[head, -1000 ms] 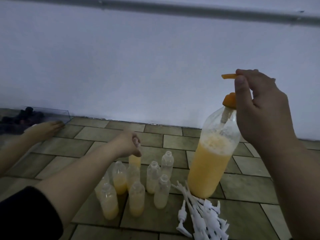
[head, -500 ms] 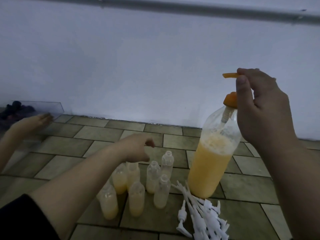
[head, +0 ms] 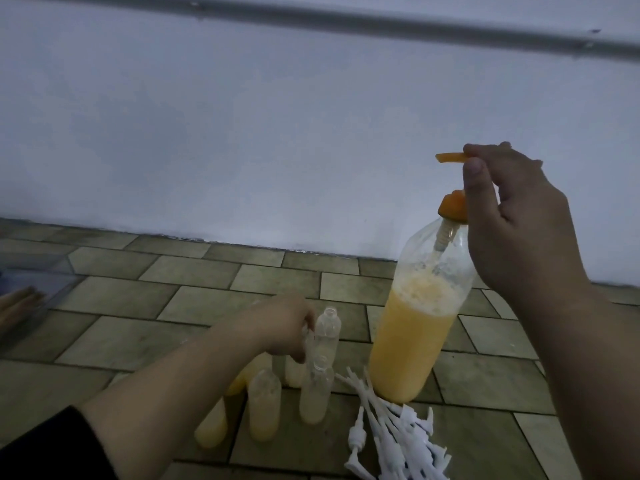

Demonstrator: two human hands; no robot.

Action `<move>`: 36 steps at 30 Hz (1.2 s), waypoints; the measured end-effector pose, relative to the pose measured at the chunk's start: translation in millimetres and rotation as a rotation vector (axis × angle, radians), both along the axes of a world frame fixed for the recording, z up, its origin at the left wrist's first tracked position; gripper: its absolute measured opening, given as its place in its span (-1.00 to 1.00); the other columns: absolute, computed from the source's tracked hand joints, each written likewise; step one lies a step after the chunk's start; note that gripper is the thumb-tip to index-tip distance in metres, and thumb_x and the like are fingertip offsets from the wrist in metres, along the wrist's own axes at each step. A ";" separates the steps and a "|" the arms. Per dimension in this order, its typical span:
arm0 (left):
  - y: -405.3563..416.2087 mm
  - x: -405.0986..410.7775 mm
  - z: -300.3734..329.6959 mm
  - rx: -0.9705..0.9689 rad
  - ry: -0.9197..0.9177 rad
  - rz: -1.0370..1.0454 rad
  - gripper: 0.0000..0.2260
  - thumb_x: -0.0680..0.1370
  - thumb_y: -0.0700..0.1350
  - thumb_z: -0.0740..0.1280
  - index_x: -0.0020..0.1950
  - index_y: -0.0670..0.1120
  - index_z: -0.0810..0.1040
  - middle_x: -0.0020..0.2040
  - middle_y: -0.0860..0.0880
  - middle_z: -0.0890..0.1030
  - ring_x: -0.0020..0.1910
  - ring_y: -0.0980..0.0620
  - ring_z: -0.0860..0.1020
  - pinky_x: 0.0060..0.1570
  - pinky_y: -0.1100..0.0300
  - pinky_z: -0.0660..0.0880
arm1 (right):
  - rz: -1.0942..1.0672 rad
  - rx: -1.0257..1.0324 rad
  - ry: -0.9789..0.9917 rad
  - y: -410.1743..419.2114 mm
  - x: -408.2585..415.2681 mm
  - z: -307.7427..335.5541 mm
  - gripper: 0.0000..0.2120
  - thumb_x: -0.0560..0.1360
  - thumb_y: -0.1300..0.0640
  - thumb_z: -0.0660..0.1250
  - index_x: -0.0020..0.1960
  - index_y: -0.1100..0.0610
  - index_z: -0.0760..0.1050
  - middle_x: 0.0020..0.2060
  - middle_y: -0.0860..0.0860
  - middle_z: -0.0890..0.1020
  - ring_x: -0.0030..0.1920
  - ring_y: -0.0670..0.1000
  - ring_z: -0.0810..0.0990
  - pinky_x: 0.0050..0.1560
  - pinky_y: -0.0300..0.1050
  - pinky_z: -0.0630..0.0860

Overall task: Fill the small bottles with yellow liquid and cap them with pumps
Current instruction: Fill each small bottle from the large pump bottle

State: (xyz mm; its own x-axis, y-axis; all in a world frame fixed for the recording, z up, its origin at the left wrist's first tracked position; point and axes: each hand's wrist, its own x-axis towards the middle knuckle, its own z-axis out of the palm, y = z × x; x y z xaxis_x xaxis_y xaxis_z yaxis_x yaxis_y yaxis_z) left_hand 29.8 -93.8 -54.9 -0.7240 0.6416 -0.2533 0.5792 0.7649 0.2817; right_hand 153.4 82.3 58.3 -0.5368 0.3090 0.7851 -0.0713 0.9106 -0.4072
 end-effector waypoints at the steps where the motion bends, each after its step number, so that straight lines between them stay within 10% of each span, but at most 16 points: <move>1: -4.1 -0.8 9.6 0.036 0.005 0.006 -0.59 0.43 -0.10 0.45 0.25 0.03 0.47 0.07 0.07 0.51 -0.02 0.09 0.49 -0.17 0.30 0.43 | -0.005 0.020 -0.019 3.2 0.3 1.0 -0.60 0.63 -0.04 0.01 0.28 0.12 0.47 0.10 -0.18 0.47 0.43 -0.07 0.25 0.49 0.03 0.06; 6: -42.3 -15.5 70.0 0.537 0.043 0.133 -0.68 0.33 -0.03 0.53 0.05 0.05 0.60 -0.12 0.13 0.60 -0.15 0.17 0.56 -0.21 0.31 0.42 | 0.011 0.100 -0.064 18.1 -1.9 -2.6 -0.52 0.61 -0.13 -0.04 0.37 0.07 0.40 0.37 -0.02 0.43 0.47 -0.12 0.12 0.44 -0.26 -0.11; 12: -5.4 -0.6 88.6 1.434 -0.428 0.187 -0.72 0.43 0.08 0.34 0.01 -0.07 0.58 -0.06 0.00 0.64 -0.01 0.01 0.62 0.12 0.03 0.54 | 0.044 0.041 -0.005 19.6 -8.7 -10.2 -0.56 0.62 -0.08 -0.02 0.36 0.08 0.40 0.33 -0.02 0.47 0.48 -0.05 0.20 0.50 -0.06 0.03; 21: 53.0 20.7 99.7 0.872 0.053 -0.139 -0.61 0.57 0.14 0.16 0.33 0.01 0.25 0.27 0.04 0.39 0.09 0.12 0.43 -0.05 0.25 0.37 | 0.021 0.053 0.009 19.1 -10.8 -14.1 -0.57 0.62 -0.07 -0.03 0.37 0.06 0.38 0.36 -0.02 0.44 0.48 -0.04 0.19 0.45 -0.23 -0.05; 27: 59.6 23.8 110.8 0.916 0.191 -0.132 -0.63 0.58 0.03 0.21 0.36 -0.01 0.28 0.30 0.05 0.39 0.10 0.17 0.39 -0.06 0.49 0.28 | 0.010 0.047 0.013 20.2 -11.9 -16.6 -0.54 0.61 -0.12 -0.05 0.37 0.03 0.37 0.36 -0.03 0.43 0.49 -0.04 0.17 0.43 -0.30 -0.07; 36: 59.0 27.1 115.8 0.847 0.543 -0.138 -0.64 0.56 0.03 0.27 0.32 -0.01 0.36 0.19 0.06 0.49 0.00 0.12 0.42 -0.01 0.29 0.34 | -0.041 0.020 0.012 18.6 -16.7 -22.1 -0.43 0.53 -0.26 -0.09 0.38 0.01 0.35 0.42 0.01 0.37 0.50 0.03 0.17 0.39 -0.33 -0.07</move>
